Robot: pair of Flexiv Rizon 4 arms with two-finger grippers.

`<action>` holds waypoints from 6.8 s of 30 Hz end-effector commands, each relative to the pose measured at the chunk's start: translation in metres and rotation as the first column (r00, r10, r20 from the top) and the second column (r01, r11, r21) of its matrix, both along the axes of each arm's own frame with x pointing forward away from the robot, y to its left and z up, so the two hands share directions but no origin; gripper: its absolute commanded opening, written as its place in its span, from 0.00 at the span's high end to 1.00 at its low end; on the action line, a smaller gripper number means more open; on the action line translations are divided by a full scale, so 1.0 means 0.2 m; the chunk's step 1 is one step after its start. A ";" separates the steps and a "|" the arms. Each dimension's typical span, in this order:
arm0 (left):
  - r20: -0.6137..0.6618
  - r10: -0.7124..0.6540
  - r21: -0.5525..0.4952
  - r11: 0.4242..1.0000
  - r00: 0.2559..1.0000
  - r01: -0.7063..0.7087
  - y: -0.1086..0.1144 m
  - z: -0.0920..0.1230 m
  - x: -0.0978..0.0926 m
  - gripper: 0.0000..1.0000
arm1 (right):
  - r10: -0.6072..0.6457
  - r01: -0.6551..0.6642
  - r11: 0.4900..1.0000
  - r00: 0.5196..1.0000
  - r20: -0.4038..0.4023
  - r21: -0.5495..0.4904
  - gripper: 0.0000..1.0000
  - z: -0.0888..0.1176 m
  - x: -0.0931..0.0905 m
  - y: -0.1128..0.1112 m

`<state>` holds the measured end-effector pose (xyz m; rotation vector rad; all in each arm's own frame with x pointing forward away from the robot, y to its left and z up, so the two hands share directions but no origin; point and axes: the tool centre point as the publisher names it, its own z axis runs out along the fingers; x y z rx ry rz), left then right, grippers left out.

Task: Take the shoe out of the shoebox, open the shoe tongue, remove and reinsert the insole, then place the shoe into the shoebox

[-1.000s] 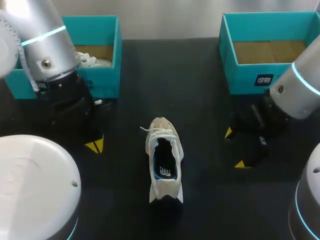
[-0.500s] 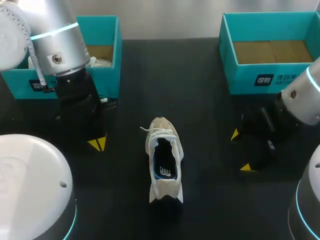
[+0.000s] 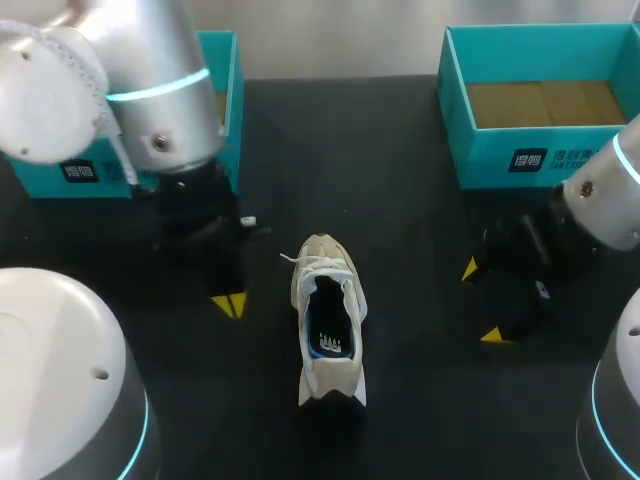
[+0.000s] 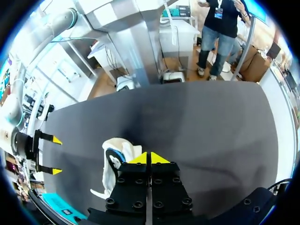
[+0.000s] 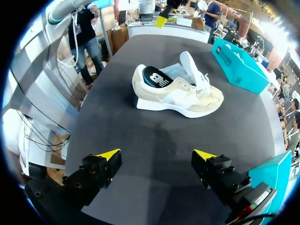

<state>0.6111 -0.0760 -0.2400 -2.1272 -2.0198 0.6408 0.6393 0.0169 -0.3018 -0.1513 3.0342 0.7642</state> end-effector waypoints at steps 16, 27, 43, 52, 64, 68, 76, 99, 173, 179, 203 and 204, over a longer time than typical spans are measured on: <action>0.093 -0.153 0.056 0.987 0.984 0.149 -0.31 -0.12 0.02 1.00 | 0.000 0.000 1.000 1.000 0.002 -0.001 0.00 0.00 0.00 0.00; 0.117 -0.213 0.053 0.977 0.970 0.208 -0.48 -0.24 0.12 1.00 | 0.000 0.000 1.000 1.000 0.002 -0.001 0.00 0.00 0.00 0.00; 0.196 -0.254 0.114 0.965 0.947 0.236 -0.55 -0.42 0.09 1.00 | 0.000 0.000 1.000 1.000 0.002 -0.001 0.00 0.00 0.00 0.00; 0.193 -0.236 0.149 0.966 0.952 0.209 -0.45 -0.48 0.12 1.00 | 0.000 0.000 1.000 1.000 0.002 -0.001 0.00 0.00 0.00 0.00; 0.178 -0.201 0.119 0.976 0.963 0.182 -0.40 -0.49 0.04 1.00 | 0.000 0.000 1.000 1.000 0.002 -0.001 0.00 0.00 0.00 0.00; 0.185 -0.198 0.109 0.978 0.963 0.180 -0.39 -0.45 0.03 1.00 | 0.000 0.000 1.000 1.000 0.002 -0.001 0.00 0.00 0.00 0.00; 0.175 -0.175 0.125 0.980 0.969 0.155 -0.45 -0.60 -0.02 1.00 | 0.000 0.000 1.000 1.000 0.002 -0.001 0.00 0.00 0.00 0.00; 0.200 -0.063 0.100 0.994 0.978 0.043 -0.57 -0.57 -0.04 1.00 | 0.000 0.000 1.000 1.000 0.002 -0.001 0.00 0.00 0.00 0.00; 0.252 -0.021 0.124 0.992 0.967 -0.010 -0.62 -0.64 0.11 1.00 | 0.000 0.000 1.000 1.000 0.002 -0.001 0.00 0.00 0.00 0.00; 0.308 -0.079 0.237 0.971 0.948 0.004 -0.60 -0.68 0.09 1.00 | 0.000 0.000 1.000 1.000 0.002 -0.001 0.00 0.00 0.00 0.00; 0.376 0.059 0.165 0.978 0.925 -0.129 -0.53 -0.85 0.24 1.00 | 0.000 0.000 1.000 1.000 0.002 -0.001 0.00 0.00 0.00 0.00; 0.385 0.060 0.158 0.979 0.921 -0.130 -0.53 -0.82 0.24 1.00 | 0.000 0.000 1.000 1.000 0.002 -0.001 0.00 0.00 0.00 0.00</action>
